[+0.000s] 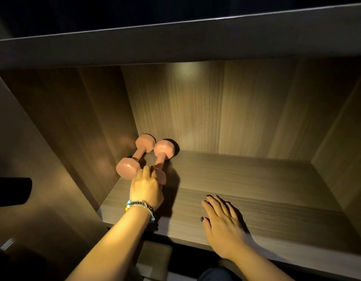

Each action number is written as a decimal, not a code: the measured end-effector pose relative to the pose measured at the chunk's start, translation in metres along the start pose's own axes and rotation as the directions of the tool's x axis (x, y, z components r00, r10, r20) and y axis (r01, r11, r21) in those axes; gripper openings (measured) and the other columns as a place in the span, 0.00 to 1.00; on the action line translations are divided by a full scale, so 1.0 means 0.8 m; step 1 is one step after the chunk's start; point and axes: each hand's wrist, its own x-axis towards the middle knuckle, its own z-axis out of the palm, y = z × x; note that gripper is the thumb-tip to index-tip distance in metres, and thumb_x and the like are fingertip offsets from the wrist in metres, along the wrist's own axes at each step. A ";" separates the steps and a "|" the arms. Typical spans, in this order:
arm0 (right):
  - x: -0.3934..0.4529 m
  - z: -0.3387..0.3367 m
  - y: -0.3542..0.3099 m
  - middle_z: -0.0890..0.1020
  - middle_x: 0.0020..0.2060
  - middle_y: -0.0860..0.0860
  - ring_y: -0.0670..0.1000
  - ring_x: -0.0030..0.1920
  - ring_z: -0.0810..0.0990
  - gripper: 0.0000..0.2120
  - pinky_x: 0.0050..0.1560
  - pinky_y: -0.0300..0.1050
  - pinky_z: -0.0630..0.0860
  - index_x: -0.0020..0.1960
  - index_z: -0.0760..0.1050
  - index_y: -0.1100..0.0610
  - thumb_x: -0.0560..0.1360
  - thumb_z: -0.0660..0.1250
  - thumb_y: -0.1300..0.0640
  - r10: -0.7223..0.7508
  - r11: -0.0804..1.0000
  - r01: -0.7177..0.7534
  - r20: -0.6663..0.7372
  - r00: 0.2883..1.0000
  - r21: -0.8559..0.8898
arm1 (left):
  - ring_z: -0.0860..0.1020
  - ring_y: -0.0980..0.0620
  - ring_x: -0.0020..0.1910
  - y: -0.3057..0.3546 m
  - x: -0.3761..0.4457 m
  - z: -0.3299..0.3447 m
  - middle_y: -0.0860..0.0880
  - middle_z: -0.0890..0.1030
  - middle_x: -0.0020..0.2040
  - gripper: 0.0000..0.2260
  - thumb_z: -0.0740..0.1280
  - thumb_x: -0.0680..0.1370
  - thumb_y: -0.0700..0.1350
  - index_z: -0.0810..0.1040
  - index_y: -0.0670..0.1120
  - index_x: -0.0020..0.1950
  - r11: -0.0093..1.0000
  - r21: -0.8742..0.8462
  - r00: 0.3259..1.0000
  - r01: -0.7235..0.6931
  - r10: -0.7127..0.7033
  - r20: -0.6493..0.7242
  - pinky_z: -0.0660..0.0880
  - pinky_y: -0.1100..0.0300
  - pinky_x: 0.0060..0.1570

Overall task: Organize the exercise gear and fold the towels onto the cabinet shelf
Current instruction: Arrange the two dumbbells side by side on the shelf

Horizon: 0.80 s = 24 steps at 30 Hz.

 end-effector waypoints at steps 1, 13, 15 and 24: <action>0.000 0.002 0.001 0.78 0.63 0.46 0.47 0.63 0.77 0.23 0.69 0.46 0.48 0.62 0.79 0.49 0.73 0.54 0.44 -0.005 1.000 0.005 0.003 1.000 -0.006 | 0.77 0.41 0.49 -0.002 0.007 -0.005 0.42 0.76 0.54 0.23 0.75 0.65 0.44 0.78 0.38 0.58 1.000 0.007 0.999 0.015 -0.015 0.033 0.77 0.53 0.43; 0.001 0.007 0.005 0.78 0.64 0.47 0.47 0.65 0.76 0.24 0.68 0.48 0.51 0.63 0.78 0.50 0.73 0.54 0.45 0.001 0.999 -0.002 -0.012 1.000 -0.036 | 0.74 0.43 0.59 -0.008 0.060 -0.003 0.45 0.74 0.62 0.21 0.65 0.74 0.53 0.74 0.44 0.65 0.978 0.207 0.995 -0.003 -0.019 0.102 0.67 0.53 0.61; 0.001 0.007 0.004 0.78 0.64 0.46 0.47 0.65 0.76 0.23 0.67 0.48 0.52 0.63 0.78 0.49 0.73 0.55 0.45 0.000 0.999 0.000 -0.008 1.000 -0.052 | 0.73 0.43 0.60 -0.009 0.058 0.002 0.44 0.73 0.63 0.23 0.65 0.75 0.53 0.73 0.43 0.66 0.982 0.190 0.996 0.007 -0.024 0.086 0.67 0.53 0.61; -0.003 -0.003 0.000 0.78 0.64 0.45 0.46 0.65 0.76 0.23 0.71 0.46 0.47 0.62 0.78 0.48 0.74 0.54 0.44 0.004 0.999 -0.001 0.091 0.996 -0.037 | 0.72 0.38 0.62 -0.013 0.039 0.003 0.40 0.72 0.67 0.27 0.69 0.73 0.49 0.69 0.40 0.70 0.994 -0.085 0.997 0.071 -0.069 0.028 0.71 0.48 0.62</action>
